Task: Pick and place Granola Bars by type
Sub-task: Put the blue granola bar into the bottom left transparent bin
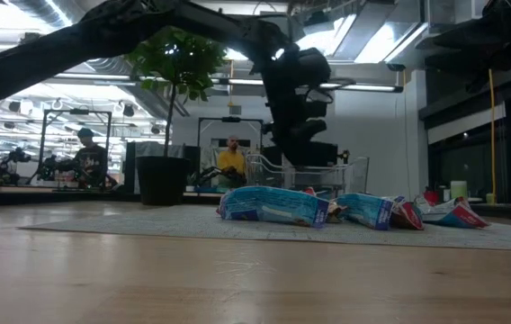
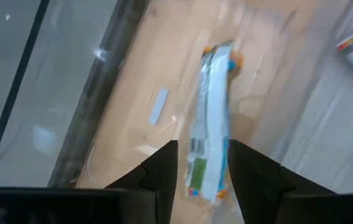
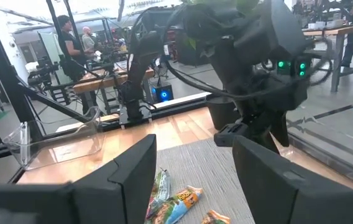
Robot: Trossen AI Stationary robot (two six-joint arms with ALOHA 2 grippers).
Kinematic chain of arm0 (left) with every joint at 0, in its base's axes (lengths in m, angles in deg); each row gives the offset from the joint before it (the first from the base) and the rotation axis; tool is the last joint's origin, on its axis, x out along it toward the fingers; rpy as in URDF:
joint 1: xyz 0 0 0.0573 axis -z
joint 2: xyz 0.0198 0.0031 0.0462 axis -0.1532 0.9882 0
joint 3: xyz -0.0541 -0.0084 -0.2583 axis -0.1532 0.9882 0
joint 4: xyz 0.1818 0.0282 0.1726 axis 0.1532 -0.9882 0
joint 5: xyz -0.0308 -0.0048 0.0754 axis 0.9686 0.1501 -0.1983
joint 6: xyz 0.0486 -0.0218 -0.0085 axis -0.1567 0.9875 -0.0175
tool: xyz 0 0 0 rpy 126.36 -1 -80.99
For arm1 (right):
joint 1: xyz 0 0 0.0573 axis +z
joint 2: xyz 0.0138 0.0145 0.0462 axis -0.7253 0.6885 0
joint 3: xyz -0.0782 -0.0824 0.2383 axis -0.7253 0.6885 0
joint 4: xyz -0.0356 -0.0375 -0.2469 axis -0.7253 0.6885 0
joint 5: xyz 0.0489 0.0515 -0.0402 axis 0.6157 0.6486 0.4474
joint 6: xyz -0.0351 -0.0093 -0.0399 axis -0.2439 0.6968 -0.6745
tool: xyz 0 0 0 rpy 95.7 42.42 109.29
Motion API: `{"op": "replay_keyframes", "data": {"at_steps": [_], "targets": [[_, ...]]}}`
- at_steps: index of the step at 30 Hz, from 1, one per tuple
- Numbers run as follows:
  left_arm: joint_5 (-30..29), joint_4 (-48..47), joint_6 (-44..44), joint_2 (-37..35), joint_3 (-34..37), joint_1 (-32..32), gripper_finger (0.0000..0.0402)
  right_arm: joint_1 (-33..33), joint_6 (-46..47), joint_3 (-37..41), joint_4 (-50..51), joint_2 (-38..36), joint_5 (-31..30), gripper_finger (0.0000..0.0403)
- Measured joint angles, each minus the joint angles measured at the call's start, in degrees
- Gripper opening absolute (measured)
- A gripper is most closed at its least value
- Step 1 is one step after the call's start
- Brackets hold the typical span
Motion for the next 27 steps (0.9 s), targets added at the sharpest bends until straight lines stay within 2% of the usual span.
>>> {"op": "replay_keyframes", "data": {"at_steps": [5,20,27], "targets": [[0.9,0.7,0.4,-2.3,0.0,1.7,0.0134,0.0,3.2,0.0,-2.1,0.0,0.0,0.0213],[0.2,0.8,-2.4,-12.0,0.0,8.1,0.0134,0.0,2.2,0.0,-2.1,0.0,0.0,0.0213],[3.7,0.5,-5.1,-15.8,-0.1,11.3,0.0130,0.0,2.2,0.0,-2.1,0.0,0.0,0.0213]]}}
